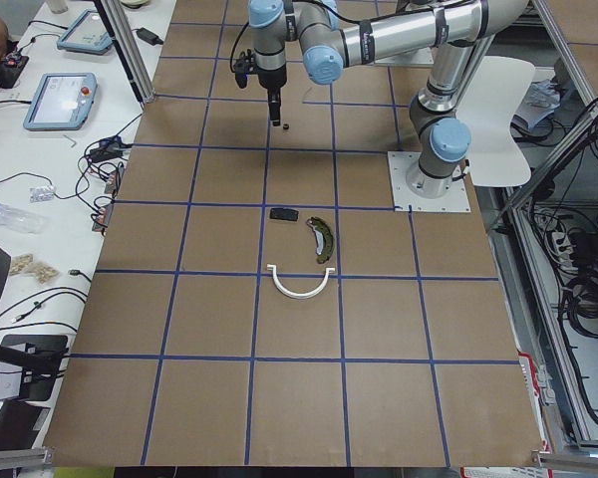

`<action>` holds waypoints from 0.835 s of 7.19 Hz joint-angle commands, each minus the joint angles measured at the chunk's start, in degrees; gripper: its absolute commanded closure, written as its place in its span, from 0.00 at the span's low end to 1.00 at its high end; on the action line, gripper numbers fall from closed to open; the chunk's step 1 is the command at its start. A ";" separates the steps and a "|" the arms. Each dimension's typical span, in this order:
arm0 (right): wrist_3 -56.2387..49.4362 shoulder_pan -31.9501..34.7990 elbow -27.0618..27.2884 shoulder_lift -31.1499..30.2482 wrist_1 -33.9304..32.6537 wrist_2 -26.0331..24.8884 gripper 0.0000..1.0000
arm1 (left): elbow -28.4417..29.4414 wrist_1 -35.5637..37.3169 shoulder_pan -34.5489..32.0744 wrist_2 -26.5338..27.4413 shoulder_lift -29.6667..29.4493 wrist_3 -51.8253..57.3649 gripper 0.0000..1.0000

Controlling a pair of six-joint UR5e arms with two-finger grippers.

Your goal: Place bearing gear from tray to pile

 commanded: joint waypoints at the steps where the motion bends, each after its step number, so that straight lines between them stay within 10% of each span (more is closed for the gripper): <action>1: -8.62 -12.63 0.28 -1.51 4.30 -2.41 0.00 | -5.88 10.96 -6.35 -0.24 -3.79 -0.46 0.00; 6: -49.56 -37.67 1.25 6.12 -6.58 -4.97 0.00 | -12.23 26.55 -15.16 -3.66 -11.79 -3.17 0.00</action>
